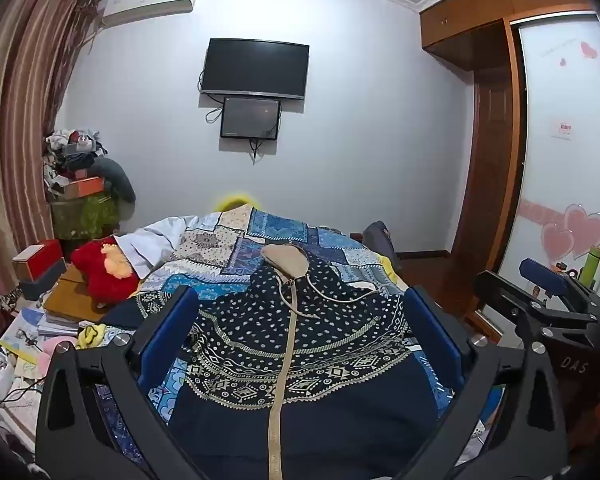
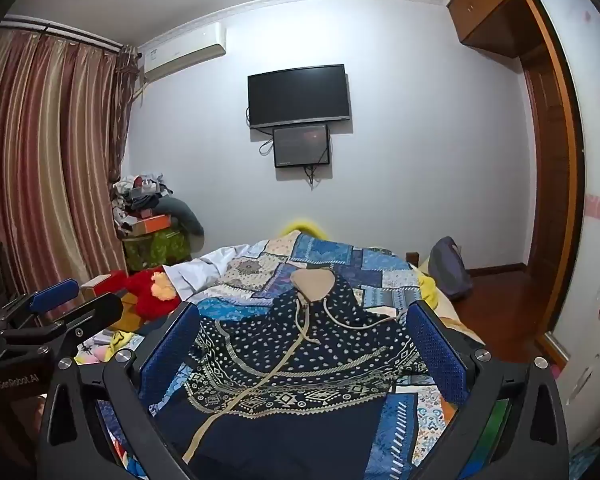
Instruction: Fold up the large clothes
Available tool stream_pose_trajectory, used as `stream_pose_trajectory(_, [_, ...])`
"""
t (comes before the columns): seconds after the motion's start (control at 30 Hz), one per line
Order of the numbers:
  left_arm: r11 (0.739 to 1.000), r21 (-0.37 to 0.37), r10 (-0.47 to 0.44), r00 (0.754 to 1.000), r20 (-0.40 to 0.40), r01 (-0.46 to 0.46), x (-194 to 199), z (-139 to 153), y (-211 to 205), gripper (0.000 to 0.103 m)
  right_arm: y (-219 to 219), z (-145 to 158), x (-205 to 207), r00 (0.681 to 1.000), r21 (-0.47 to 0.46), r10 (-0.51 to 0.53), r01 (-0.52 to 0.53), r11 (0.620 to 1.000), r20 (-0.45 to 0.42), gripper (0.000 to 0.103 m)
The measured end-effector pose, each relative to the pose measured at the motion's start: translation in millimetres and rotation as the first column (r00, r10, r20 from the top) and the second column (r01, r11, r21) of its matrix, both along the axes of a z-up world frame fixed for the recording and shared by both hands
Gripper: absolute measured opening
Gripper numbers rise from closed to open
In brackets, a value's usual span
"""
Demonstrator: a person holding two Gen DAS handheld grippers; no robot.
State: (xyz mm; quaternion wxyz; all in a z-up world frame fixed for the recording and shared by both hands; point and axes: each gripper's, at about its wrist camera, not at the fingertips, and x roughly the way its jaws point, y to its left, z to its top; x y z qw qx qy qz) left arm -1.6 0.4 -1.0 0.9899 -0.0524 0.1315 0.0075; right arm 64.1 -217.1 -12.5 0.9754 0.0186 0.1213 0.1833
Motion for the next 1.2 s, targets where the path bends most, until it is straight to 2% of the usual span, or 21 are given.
stream_pose_trajectory(0.27, [1.000,0.000,0.008,1.000,-0.018,-0.008,-7,-13,7,0.103,5,-9,-5,1.000,-0.017,0.011,-0.011,1.000,-0.010,0.103])
stream_pose_trajectory(0.53, [1.000,0.004,0.012,0.999,-0.050,-0.012,5,-16,4,0.103,11,-17,9,0.997,-0.033,0.016,-0.018,0.999,-0.069,0.103])
stream_pose_trajectory(1.2, [1.000,-0.009,0.012,0.998,-0.065,-0.013,9,-18,6,0.103,13,-16,10,0.997,-0.046,0.016,-0.020,0.999,-0.078,0.103])
